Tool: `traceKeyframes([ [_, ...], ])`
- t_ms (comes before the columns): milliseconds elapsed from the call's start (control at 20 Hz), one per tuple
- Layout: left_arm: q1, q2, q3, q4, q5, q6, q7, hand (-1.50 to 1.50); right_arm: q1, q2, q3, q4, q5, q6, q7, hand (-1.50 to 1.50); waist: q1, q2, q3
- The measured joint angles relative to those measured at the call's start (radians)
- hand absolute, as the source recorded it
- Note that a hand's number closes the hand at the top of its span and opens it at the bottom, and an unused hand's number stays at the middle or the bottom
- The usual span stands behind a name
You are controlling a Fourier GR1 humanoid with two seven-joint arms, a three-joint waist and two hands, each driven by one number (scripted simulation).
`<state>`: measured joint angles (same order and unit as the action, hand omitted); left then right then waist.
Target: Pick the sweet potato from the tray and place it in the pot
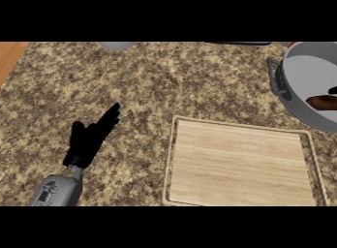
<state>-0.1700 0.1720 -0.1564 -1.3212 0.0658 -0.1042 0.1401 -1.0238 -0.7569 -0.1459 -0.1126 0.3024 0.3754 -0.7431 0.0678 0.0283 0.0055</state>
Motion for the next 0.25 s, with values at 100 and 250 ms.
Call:
traceKeyframes([
  [100,-0.001,-0.003,-0.003,-0.006,-0.001,0.000,0.002,0.00,-0.014,-0.032,-0.047,0.022,-0.045,0.024,0.022,-1.50,0.003,0.003,0.001],
  [250,0.007,-0.002,-0.006,-0.013,-0.003,-0.004,-0.011,0.00,-0.013,-0.083,-0.098,0.042,-0.095,0.062,0.043,-1.50,0.006,0.006,0.002],
])
